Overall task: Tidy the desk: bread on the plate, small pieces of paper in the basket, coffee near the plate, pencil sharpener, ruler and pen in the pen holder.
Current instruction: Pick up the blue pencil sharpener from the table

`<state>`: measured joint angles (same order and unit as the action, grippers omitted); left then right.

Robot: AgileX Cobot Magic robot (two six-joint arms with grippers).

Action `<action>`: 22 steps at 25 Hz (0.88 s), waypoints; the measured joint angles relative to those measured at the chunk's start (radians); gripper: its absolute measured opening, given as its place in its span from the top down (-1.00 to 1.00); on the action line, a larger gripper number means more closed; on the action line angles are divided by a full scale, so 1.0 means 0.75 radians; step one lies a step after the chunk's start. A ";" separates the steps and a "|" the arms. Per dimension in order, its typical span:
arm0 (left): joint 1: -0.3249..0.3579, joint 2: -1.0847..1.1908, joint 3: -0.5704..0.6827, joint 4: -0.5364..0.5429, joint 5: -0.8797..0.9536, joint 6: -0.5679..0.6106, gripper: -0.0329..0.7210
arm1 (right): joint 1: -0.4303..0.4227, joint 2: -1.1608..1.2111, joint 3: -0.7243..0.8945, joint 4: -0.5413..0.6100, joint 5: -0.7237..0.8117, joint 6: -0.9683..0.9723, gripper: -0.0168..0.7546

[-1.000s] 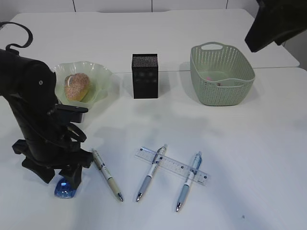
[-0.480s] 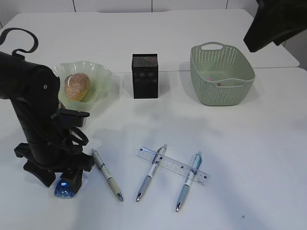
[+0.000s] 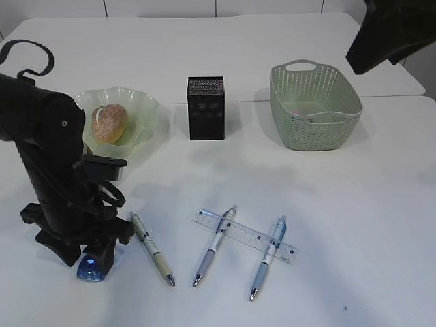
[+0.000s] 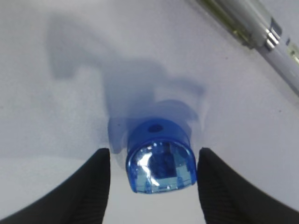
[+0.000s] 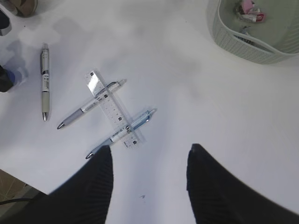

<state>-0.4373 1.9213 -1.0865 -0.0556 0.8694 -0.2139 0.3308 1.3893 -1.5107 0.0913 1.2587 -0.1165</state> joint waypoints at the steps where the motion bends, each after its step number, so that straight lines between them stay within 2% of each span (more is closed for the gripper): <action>1: 0.000 0.000 0.000 0.000 0.000 0.002 -0.18 | 0.000 0.000 0.000 0.000 0.000 0.000 -0.11; 22: 0.000 0.014 0.000 -0.002 0.002 0.005 -0.16 | 0.000 0.000 0.000 0.001 0.000 -0.003 -0.11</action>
<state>-0.4373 1.9317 -1.0865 -0.0574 0.8710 -0.2101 0.3308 1.3893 -1.5107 0.0920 1.2587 -0.1188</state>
